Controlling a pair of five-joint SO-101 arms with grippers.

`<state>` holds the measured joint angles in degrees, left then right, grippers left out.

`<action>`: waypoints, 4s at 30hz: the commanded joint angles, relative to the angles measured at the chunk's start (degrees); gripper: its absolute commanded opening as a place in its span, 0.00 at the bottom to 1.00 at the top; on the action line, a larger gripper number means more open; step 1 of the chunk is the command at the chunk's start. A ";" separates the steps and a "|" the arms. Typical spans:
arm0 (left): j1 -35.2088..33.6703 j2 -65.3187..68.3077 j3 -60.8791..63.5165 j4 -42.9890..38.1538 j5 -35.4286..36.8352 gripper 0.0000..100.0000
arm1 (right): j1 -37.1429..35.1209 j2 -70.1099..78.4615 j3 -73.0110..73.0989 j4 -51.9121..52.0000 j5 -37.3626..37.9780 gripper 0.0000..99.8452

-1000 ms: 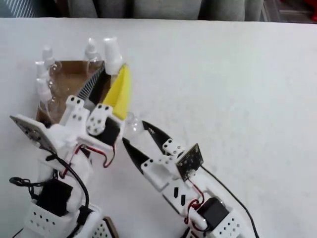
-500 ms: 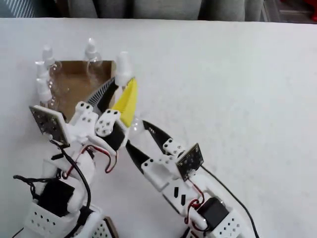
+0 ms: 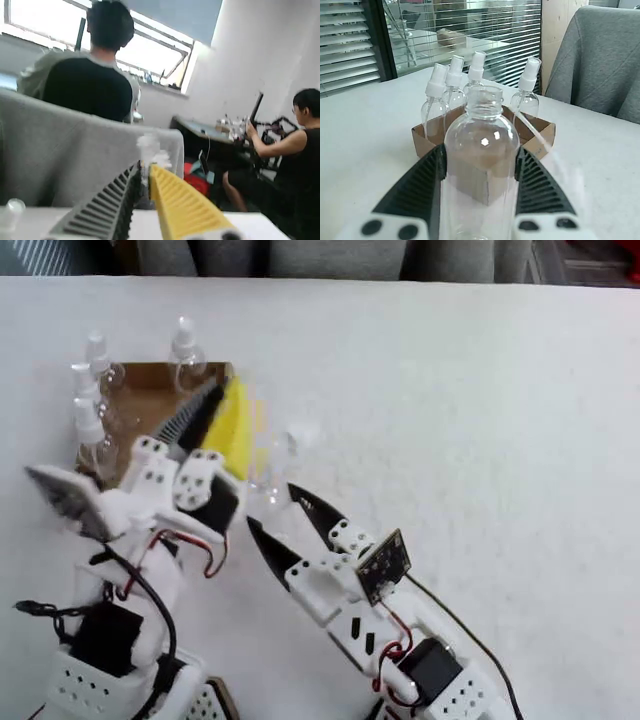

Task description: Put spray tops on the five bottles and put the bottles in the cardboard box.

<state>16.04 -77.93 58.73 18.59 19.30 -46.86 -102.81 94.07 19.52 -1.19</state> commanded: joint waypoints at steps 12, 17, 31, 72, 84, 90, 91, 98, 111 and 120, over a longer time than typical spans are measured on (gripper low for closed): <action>-1.71 -0.22 -4.22 13.98 -0.26 0.02 | 15.87 -0.40 -3.60 6.64 -0.62 0.02; -2.07 7.78 -4.48 16.26 0.09 0.02 | 27.82 -0.22 -3.52 7.25 -0.62 0.02; -0.40 44.88 -13.36 13.36 -0.18 0.02 | 36.53 -0.22 -1.32 14.46 -0.62 0.02; -9.01 68.00 -14.07 10.20 -0.18 0.20 | 34.86 -0.22 -0.62 22.37 -0.18 0.02; -8.48 78.20 -16.44 10.20 -0.26 0.20 | 35.30 -0.22 -0.53 22.46 -0.18 0.02; -5.49 78.20 -16.79 13.10 -2.73 0.10 | 35.38 -0.22 -0.53 22.46 -0.18 0.02; -4.62 78.11 -16.70 13.10 -4.66 0.04 | 35.38 -0.22 -0.53 22.46 -0.18 0.02; 0.66 75.21 -16.26 18.90 -16.00 0.02 | 35.47 -0.22 -0.53 22.46 -0.18 0.02; 12.53 55.69 -4.31 23.03 -37.98 0.02 | 36.70 -0.22 -0.53 22.29 -0.18 0.02; 12.26 47.34 0.97 22.95 -46.24 0.10 | 36.53 -0.22 -0.53 22.37 -0.18 0.02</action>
<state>27.47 -26.24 58.37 41.10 -27.56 -10.64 -102.81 93.80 41.76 -1.19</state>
